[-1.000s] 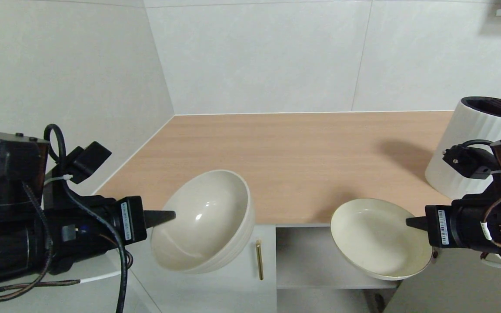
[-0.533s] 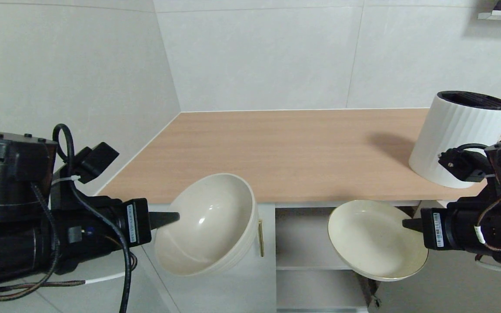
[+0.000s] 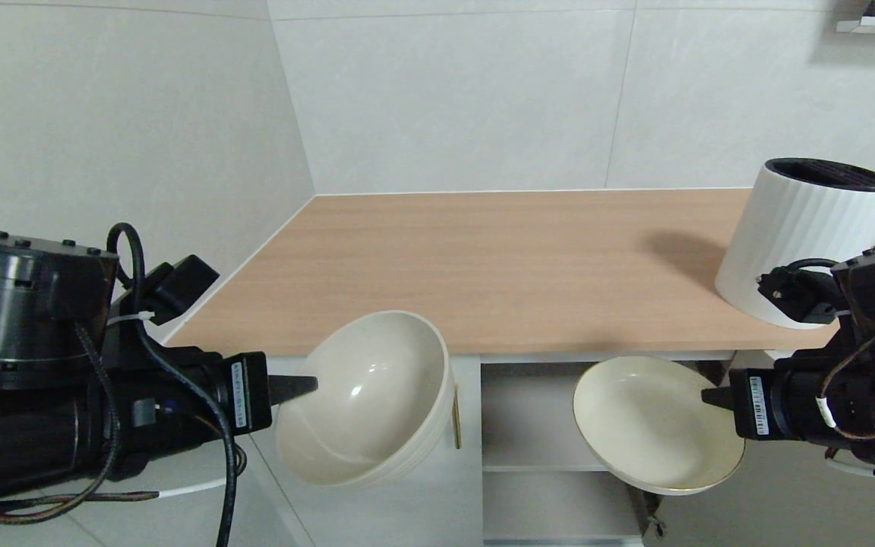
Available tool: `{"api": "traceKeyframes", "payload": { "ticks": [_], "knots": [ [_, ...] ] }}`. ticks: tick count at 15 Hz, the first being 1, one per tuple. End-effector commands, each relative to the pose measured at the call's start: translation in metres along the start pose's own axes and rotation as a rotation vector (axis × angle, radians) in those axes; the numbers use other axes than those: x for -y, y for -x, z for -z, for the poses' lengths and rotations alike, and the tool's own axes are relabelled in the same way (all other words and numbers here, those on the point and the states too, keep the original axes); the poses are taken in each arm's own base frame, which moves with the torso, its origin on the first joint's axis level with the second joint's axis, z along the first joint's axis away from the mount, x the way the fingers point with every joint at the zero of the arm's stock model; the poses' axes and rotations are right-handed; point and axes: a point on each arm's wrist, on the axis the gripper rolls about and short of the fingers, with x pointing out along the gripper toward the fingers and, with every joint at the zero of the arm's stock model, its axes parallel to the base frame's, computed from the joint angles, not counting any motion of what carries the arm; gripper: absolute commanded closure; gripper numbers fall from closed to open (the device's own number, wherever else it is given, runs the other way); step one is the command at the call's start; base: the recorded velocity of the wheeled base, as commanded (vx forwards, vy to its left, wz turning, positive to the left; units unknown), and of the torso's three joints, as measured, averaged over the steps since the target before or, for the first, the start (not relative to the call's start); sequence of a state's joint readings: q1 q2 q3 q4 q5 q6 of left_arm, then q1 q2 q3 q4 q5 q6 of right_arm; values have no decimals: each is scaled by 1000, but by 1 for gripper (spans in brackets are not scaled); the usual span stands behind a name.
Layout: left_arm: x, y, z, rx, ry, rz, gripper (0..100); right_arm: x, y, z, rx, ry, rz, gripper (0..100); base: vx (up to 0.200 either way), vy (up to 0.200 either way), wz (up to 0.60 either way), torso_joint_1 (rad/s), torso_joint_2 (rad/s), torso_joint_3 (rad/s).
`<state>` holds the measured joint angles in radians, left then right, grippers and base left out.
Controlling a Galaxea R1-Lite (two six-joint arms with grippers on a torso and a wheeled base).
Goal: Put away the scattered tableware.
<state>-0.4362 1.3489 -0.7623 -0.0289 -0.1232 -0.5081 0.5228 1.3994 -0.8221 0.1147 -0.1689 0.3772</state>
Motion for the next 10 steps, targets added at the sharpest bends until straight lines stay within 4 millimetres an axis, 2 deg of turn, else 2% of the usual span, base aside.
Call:
{"api": "traceKeyframes", "payload": {
  "ticks": [1, 4, 10],
  "knots": [
    [-1, -3, 1, -9, 2, -4, 100, 0, -2, 0, -7, 1, 2, 100, 0, 0, 0, 0, 0, 0],
    [-1, -4, 1, -12, 2, -8, 100, 0, -3, 1, -10, 3, 3, 100, 0, 0, 0, -81, 194, 109],
    [-1, -5, 1, -14, 3, -11, 100, -1, -3, 1, -12, 5, 3, 100, 0, 0, 0, -177, 460, 272]
  ]
}}
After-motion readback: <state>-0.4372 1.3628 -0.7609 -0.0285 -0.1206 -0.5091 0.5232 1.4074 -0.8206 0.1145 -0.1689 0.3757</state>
